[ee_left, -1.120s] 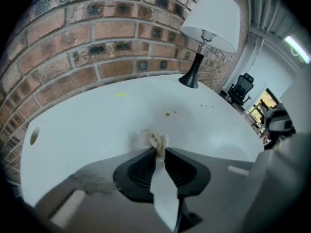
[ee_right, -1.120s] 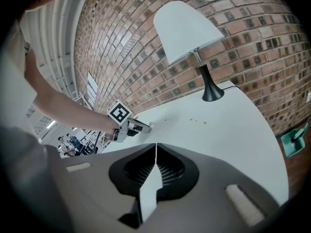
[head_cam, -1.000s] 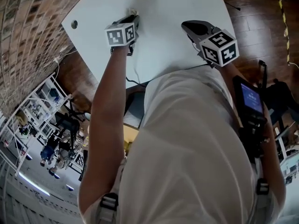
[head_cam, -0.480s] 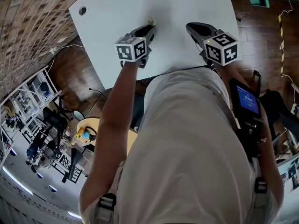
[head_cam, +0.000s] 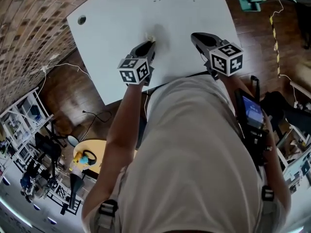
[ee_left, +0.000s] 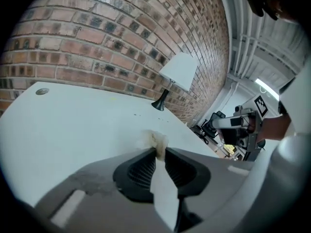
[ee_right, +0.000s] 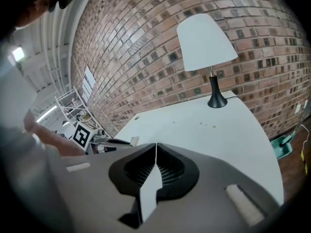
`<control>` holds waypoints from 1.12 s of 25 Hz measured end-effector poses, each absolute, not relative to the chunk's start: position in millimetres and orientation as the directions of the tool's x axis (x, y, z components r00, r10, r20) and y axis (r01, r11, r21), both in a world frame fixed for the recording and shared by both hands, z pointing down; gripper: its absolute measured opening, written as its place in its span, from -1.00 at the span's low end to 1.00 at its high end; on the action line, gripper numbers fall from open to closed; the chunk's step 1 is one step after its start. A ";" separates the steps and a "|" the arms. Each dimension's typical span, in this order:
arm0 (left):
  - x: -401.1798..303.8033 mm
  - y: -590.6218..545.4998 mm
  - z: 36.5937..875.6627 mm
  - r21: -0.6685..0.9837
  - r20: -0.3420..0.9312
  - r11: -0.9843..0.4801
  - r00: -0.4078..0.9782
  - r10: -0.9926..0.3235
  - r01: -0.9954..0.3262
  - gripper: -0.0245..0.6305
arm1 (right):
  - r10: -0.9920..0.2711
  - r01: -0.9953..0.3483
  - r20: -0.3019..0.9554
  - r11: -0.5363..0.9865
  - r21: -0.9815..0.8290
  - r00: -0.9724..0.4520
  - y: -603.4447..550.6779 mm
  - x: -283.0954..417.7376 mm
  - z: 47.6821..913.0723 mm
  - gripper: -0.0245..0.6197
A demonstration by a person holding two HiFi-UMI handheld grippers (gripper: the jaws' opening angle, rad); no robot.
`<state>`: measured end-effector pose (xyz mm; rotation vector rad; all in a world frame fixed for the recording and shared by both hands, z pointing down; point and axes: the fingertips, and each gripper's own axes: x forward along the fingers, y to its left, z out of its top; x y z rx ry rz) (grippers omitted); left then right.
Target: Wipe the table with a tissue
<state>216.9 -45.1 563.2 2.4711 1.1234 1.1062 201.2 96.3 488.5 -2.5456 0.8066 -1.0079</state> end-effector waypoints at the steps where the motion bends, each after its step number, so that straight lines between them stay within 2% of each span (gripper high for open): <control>1: 213.1 -43.6 563.2 0.467 0.544 -0.677 0.419 0.727 0.568 -0.71 | -0.589 -0.389 0.539 -0.806 -0.447 0.602 95.3 197.2 487.0 -0.88; 10: 202.8 -19.2 567.6 0.490 0.511 -0.654 0.418 0.751 0.576 -0.71 | -0.559 -0.405 0.564 -0.829 -0.385 0.608 115.8 175.3 484.0 -0.88; 16: 201.8 -12.7 571.9 0.459 0.556 -0.688 0.422 0.716 0.563 -0.71 | -0.567 -0.400 0.533 -0.823 -0.405 0.628 139.6 186.4 489.4 -0.88; 19: 208.8 -7.9 574.4 0.462 0.583 -0.720 0.435 0.686 0.518 -0.71 | -0.601 -0.404 0.515 -0.796 -0.450 0.611 147.8 189.3 494.3 -0.88; 24: 233.2 24.8 577.2 0.514 0.618 -0.776 0.469 0.631 0.366 -0.71 | -0.662 -0.467 0.479 -0.748 -0.472 0.576 177.2 209.9 490.0 -0.88; 28: 260.7 21.4 566.2 0.343 0.681 -0.848 0.515 0.520 0.403 -0.71 | -0.685 -0.478 0.466 -0.727 -0.494 0.561 191.4 222.8 489.8 -0.88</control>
